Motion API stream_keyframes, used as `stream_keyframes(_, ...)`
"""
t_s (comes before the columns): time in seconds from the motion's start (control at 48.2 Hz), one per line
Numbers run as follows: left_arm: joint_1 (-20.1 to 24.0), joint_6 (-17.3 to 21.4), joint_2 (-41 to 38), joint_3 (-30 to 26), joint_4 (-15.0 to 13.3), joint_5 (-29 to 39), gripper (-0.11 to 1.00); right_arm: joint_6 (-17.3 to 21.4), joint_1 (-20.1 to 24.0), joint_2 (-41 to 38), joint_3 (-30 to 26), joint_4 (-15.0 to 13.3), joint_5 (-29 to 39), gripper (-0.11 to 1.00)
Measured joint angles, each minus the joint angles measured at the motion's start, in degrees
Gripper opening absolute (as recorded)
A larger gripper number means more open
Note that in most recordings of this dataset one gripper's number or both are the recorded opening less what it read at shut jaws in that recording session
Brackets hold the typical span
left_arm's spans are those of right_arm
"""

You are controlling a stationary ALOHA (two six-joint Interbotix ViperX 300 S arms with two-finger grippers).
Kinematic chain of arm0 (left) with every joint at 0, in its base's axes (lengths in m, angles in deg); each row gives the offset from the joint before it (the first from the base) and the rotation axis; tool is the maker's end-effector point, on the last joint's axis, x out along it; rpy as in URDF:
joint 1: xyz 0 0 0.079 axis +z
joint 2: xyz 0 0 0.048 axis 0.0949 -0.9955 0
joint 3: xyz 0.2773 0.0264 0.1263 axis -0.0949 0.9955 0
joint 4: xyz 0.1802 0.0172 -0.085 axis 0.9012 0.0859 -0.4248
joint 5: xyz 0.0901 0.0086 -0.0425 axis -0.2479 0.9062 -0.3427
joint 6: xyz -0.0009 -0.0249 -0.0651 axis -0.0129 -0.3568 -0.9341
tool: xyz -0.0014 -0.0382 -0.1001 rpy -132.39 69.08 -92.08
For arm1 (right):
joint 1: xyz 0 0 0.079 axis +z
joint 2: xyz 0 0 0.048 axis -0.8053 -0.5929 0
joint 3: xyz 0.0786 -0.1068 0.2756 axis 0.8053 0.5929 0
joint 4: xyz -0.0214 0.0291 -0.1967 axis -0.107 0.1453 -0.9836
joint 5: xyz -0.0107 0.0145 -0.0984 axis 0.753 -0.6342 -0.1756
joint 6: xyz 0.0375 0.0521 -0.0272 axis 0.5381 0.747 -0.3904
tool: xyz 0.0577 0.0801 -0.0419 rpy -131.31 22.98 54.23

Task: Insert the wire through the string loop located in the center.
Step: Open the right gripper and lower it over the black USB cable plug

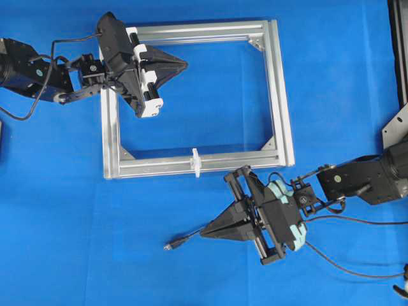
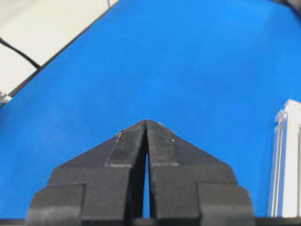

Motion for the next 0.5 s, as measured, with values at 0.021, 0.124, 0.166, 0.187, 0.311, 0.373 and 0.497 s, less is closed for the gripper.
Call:
stream_keyframes(0.021, 0.00, 0.00, 0.00, 0.00, 0.00, 0.09, 0.00, 0.18, 0.00, 0.00, 0.00, 0.09, 0.18, -0.04)
stream_keyframes(0.124, 0.09, 0.00, 0.00, 0.00, 0.00, 0.00, 0.00, 0.88, -0.09, -0.09, -0.09, 0.09, 0.70, 0.07)
stream_keyframes(0.166, 0.18, 0.00, 0.00, 0.09, 0.09, 0.00, 0.00, 1.14, -0.18, -0.09, -0.26, 0.00, 0.88, 0.15)
stream_keyframes(0.187, 0.18, 0.00, 0.00, 0.00, 0.09, 0.00, 0.00, 1.32, -0.18, 0.00, -0.35, 0.09, 0.88, 0.19)
stream_keyframes(0.311, 0.26, 0.00, 0.00, 0.09, 0.09, 0.00, 0.00, 2.11, -0.18, 0.00, -0.70, 0.00, 1.32, 0.56)
stream_keyframes(0.373, 0.26, 0.09, 0.00, 0.00, 0.09, 0.00, 0.00, 2.11, -0.18, 0.00, -0.62, 0.09, 2.02, 0.75)
stream_keyframes(0.497, 0.26, 0.09, 0.00, 0.00, 0.09, 0.00, 0.00, 2.11, -0.18, -0.09, -0.70, 0.09, 2.64, 0.82)
